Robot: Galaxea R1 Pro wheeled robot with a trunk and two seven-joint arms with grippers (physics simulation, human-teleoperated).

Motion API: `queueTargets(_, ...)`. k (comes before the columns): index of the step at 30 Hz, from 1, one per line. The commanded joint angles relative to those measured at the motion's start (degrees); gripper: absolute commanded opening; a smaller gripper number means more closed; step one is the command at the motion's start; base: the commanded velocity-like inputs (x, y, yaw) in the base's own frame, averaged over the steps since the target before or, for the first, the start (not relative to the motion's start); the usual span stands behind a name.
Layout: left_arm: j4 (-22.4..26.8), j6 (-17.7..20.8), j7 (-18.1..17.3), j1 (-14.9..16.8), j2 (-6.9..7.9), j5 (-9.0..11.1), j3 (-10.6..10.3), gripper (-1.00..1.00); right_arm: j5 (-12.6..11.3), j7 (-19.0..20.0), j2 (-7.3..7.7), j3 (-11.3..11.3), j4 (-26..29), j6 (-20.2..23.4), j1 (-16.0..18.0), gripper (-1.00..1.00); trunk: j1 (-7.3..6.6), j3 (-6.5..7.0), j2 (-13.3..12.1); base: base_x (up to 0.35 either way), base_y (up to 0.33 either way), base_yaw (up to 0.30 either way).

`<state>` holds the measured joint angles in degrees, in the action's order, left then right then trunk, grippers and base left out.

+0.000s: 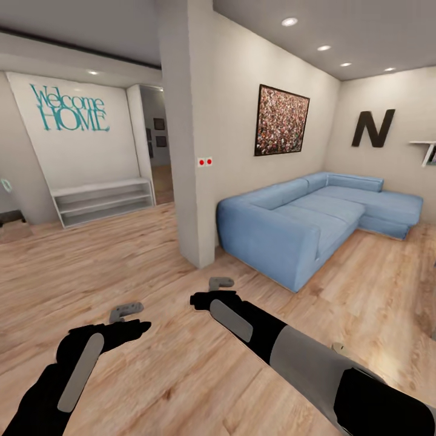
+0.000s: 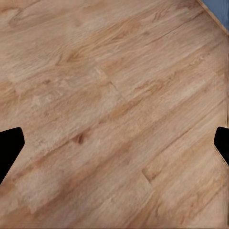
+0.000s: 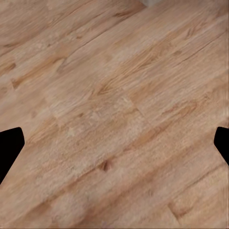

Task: Place each of the two pumpkins and all three candles from the living room inside a cabinet in the living room (use any cabinet), then make sure every cabinet is closed, and position the cauldron so it is next to a table in the living room.

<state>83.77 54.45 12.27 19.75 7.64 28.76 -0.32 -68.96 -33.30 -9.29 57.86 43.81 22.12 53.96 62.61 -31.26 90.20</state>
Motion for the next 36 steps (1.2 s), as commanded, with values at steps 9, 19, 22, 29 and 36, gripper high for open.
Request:
queueTargets(9,0.08,0.22,0.52,0.03,0.13,0.68,-0.10,1.00,-0.49,-0.37,0.02,0.15,-0.09,0.15,0.09,1.00,0.03,-0.07,0.03,0.335,-0.003,-0.296)
queueTargets(19,-0.07,0.31,0.55,0.03,0.35,0.68,-0.11,1.00,-0.56,-0.35,0.29,0.08,-0.27,0.11,0.09,1.00,0.03,-0.07,0.03,0.335,0.077,-0.297)
queueTargets(22,-0.09,0.44,0.56,0.03,0.44,0.64,-0.16,1.00,-0.56,-0.36,0.38,-2.28,-0.31,0.13,0.03,1.00,0.03,-0.07,0.03,0.335,0.009,-0.297)
queueTargets(29,-0.50,0.91,0.60,0.03,0.68,0.55,-0.22,1.00,-0.56,-0.43,0.42,-6.21,-0.35,0.20,-0.01,1.00,0.03,-0.07,0.03,0.335,0.001,-0.297)
queueTargets(36,-4.36,2.29,0.73,0.19,1.06,-0.88,-0.20,1.00,-0.61,-6.68,0.40,-6.51,-0.45,0.22,-0.05,1.00,0.03,-0.07,0.03,0.262,0.000,-0.296)
